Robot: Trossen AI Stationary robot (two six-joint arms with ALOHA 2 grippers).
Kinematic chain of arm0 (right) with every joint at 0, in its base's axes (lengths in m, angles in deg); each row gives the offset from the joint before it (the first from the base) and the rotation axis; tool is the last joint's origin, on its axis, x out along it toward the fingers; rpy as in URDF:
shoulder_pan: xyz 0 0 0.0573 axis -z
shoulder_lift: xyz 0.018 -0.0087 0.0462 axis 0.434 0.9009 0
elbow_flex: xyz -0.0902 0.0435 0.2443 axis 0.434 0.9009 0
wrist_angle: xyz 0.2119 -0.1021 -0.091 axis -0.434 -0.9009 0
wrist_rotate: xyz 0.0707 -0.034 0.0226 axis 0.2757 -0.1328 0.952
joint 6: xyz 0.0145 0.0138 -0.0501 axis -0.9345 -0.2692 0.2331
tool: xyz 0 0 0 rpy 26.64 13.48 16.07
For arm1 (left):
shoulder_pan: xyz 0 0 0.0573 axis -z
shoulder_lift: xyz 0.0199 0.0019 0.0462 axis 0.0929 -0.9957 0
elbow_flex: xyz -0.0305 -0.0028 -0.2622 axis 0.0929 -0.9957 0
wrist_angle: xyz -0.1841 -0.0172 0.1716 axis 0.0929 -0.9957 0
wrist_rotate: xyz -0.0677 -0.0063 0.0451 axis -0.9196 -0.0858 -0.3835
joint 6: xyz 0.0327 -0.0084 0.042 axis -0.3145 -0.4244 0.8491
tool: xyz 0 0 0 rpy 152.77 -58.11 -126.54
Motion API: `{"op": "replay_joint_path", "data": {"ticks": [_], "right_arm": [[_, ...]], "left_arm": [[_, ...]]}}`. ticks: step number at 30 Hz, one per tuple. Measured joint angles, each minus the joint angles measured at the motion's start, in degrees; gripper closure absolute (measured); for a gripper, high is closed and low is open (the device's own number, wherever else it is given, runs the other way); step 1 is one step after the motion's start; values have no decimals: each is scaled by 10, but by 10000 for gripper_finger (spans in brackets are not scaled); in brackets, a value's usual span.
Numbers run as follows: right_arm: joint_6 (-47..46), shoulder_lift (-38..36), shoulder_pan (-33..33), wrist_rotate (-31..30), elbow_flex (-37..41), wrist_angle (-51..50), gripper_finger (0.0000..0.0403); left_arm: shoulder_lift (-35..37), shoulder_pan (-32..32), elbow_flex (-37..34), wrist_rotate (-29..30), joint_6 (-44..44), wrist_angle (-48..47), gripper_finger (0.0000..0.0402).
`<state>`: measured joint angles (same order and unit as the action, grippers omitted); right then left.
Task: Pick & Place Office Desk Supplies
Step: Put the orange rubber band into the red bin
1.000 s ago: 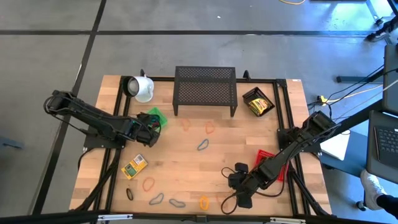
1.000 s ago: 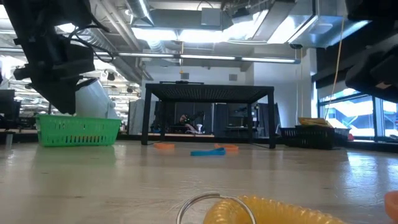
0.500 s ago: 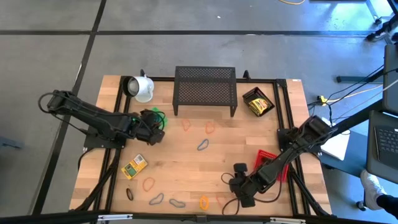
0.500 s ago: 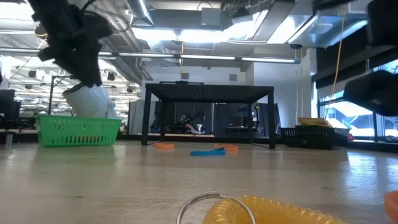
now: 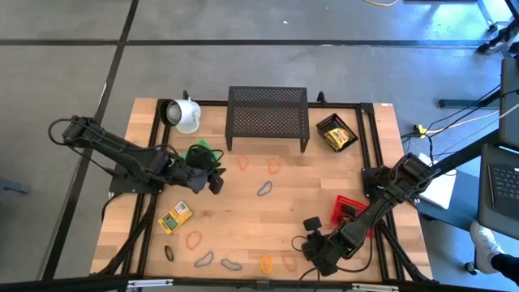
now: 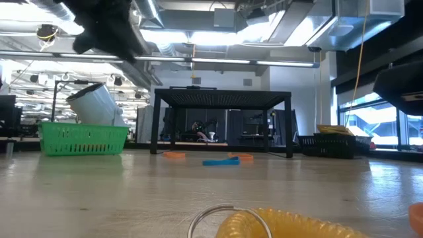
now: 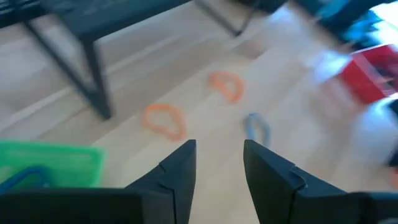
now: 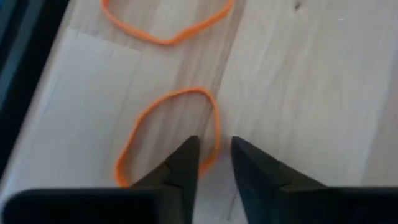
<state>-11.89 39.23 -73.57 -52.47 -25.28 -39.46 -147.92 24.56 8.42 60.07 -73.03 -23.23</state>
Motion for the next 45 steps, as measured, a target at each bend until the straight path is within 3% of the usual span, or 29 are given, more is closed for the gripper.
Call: {"op": "replay_joint_path", "data": {"ticks": [6,13,17,23,32,34,38,45], "right_arm": [[-46,0,2,24,0,2,394],[-39,-6,1,25,-8,-3,398],[-23,-34,1,5,-29,-46,399],[-14,-99,1,-105,-66,-98,400],[-5,-168,-2,-457,-117,-85,400],[7,-171,-2,-508,-129,-86,400],[39,-178,1,-532,-160,-85,395],[50,-179,2,-487,-218,-97,394]], "left_arm": [[0,16,0,0,68,125,279],[0,42,0,0,172,276,284],[0,55,0,-1,219,309,281],[-11,72,-9,0,225,309,284],[-103,90,-15,-1,222,340,287],[-130,92,-15,-5,222,358,288],[-185,92,-15,-6,228,414,288],[-265,83,-15,-6,279,543,288]]}}
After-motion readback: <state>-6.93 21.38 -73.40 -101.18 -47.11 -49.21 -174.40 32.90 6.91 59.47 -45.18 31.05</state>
